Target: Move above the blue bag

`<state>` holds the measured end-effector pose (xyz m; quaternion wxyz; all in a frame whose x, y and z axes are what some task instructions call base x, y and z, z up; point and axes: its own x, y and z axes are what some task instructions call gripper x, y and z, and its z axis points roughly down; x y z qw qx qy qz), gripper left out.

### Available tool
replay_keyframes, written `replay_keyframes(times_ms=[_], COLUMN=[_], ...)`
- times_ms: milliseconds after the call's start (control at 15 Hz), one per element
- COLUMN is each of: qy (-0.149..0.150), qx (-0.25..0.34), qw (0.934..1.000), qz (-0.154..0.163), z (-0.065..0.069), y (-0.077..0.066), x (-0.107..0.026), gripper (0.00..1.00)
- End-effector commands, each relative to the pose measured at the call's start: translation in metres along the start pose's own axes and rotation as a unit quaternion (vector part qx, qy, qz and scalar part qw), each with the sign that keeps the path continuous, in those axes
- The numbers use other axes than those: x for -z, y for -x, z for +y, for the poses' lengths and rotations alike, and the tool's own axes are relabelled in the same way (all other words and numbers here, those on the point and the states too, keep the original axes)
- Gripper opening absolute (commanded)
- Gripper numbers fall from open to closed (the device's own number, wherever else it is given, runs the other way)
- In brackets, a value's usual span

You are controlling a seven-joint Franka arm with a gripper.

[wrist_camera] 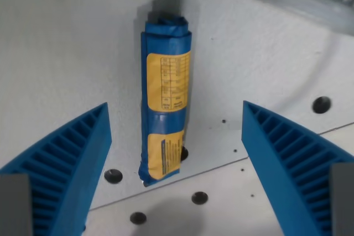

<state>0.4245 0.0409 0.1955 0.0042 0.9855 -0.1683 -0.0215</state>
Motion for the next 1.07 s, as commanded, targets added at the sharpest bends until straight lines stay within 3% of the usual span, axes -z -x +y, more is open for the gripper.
replay_keyframes(times_ms=[67, 533, 1067], qy=[-0.027, -0.026, -0.025], qx=[-0.028, -0.027, -0.022], qw=[0.9985, 0.9986, 0.9986], qz=[0.039, 0.038, 0.041], z=[-0.005, -0.009, -0.008], y=[0.009, 0.018, 0.025], x=[-0.015, -0.047, -0.056], gripper=[1.00, 1.00, 1.00])
